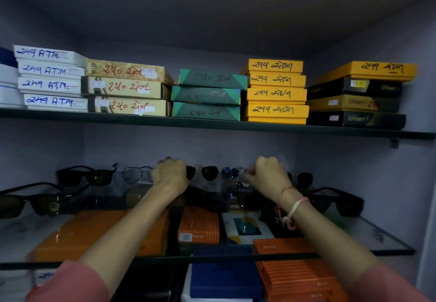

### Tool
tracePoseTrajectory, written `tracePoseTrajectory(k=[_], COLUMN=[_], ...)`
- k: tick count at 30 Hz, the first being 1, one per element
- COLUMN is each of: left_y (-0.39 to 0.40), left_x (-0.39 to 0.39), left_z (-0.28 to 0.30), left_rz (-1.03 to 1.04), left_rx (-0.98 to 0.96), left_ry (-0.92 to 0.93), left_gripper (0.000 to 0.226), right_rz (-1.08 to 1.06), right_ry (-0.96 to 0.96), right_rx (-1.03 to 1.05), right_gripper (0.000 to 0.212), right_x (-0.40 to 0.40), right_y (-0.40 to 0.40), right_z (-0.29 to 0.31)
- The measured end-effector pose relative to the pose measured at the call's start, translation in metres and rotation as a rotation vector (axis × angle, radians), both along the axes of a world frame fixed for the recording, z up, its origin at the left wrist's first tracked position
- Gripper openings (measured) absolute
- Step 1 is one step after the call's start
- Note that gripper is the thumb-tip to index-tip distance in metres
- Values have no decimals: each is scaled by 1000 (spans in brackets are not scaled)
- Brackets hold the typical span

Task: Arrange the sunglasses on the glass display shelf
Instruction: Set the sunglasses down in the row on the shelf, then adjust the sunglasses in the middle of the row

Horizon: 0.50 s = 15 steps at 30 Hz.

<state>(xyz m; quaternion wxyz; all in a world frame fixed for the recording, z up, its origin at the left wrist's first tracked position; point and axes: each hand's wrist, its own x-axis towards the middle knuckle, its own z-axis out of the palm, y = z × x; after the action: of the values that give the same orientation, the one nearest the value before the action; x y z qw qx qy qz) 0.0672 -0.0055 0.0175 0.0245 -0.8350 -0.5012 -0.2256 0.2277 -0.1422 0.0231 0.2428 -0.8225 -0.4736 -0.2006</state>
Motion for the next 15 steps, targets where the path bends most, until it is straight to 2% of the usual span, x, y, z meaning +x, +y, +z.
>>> tracePoseTrajectory(k=[3,5,7,12,15], left_y=[16,26,31,43,49], left_x=[-21,-32,-43,-70,-83], left_z=[-6,-11,-15,-19,-19], left_rz=[86,66,46,77,-15], left_rx=[-66,-88,-80,-26,27], left_ry=[156,176,154,131,115], left_gripper=[56,52,45,46,53], right_rz=[165,188,166,97,142], right_ry=[136,163,160,136,141], right_rx=[-141,-264,-321,-212,-136], right_gripper=[56,62,58,41,29], right_x=[-32,-49,-57,-68,-74], right_y=[19,29,37,48,51], right_z=[-1,-5,-10,-19,-19])
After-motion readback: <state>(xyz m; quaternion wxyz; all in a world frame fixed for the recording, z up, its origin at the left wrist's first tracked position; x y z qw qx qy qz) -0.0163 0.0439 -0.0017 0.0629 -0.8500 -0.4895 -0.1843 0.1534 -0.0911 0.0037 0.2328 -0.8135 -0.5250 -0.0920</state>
